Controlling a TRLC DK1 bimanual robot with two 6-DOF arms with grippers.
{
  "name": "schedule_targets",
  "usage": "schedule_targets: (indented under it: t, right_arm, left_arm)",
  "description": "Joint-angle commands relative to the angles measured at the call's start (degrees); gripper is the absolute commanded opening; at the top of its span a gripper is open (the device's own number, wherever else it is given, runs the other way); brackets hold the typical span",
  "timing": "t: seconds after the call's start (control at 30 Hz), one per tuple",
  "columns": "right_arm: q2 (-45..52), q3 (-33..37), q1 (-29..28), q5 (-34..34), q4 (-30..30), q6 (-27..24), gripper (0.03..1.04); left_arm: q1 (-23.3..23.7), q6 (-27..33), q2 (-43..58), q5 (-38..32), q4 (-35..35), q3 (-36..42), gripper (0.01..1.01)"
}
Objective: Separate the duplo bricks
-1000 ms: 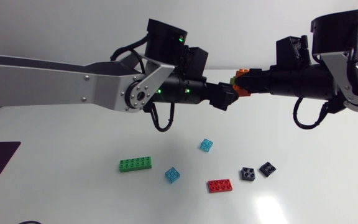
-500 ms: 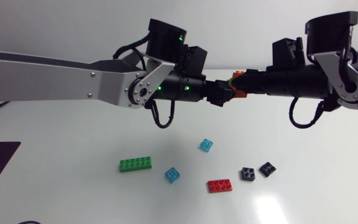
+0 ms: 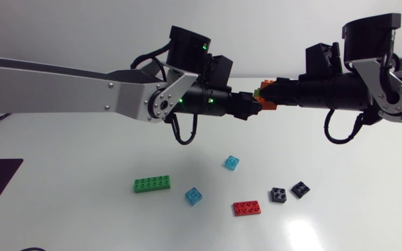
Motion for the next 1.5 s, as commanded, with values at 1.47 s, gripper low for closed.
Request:
schedule_targets:
  t: [1.47]
  right_arm:
    - [-8.69, -7.58, -5.7, -0.19, 4.62, -3.51, 0.3]
  left_arm:
    - [16.14, 9.68, -4.66, 5.23, 3.84, -11.45, 0.336]
